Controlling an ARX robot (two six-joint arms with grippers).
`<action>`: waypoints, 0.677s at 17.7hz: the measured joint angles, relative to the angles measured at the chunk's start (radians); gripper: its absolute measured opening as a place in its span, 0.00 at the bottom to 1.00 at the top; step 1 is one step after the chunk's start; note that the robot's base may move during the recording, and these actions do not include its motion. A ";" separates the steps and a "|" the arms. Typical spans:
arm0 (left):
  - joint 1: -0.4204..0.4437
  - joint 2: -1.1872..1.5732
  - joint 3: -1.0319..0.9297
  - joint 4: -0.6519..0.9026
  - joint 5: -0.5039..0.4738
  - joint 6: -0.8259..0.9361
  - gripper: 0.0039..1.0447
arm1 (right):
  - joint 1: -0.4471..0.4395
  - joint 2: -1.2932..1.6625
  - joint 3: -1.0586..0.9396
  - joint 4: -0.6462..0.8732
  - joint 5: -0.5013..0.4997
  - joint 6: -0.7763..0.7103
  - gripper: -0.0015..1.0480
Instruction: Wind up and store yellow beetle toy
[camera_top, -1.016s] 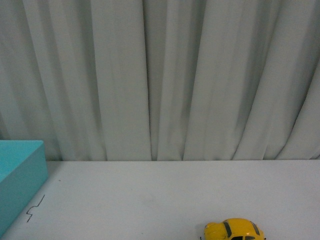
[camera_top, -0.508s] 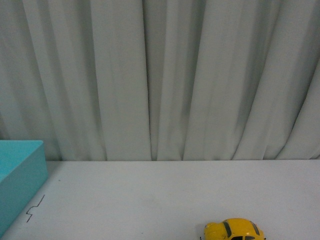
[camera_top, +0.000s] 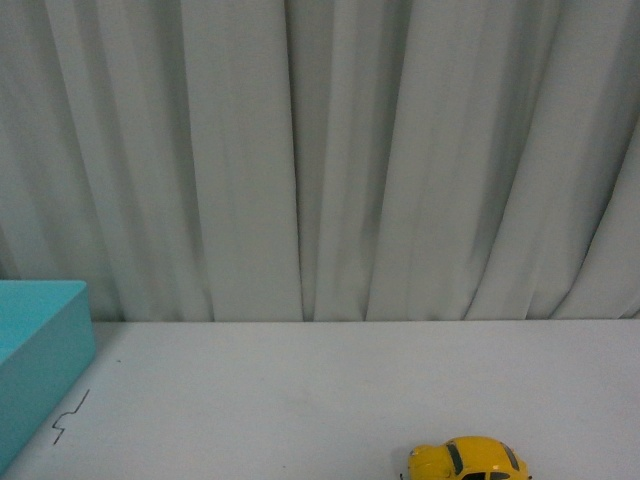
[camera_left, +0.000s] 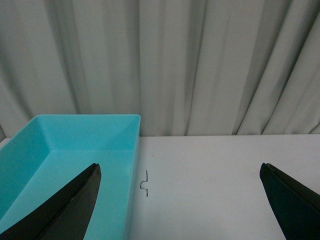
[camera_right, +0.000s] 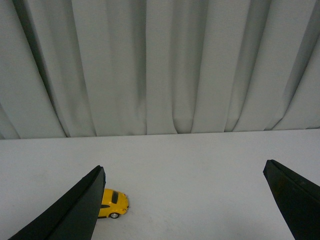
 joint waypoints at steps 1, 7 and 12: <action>0.000 0.000 0.000 0.000 0.000 0.000 0.94 | 0.000 0.000 0.000 0.000 0.000 0.000 0.94; 0.000 0.000 0.000 0.000 0.000 0.000 0.94 | 0.000 0.000 0.000 0.000 0.000 0.000 0.94; 0.000 0.000 0.000 0.000 -0.001 0.000 0.94 | 0.112 0.121 0.029 -0.047 0.263 0.135 0.94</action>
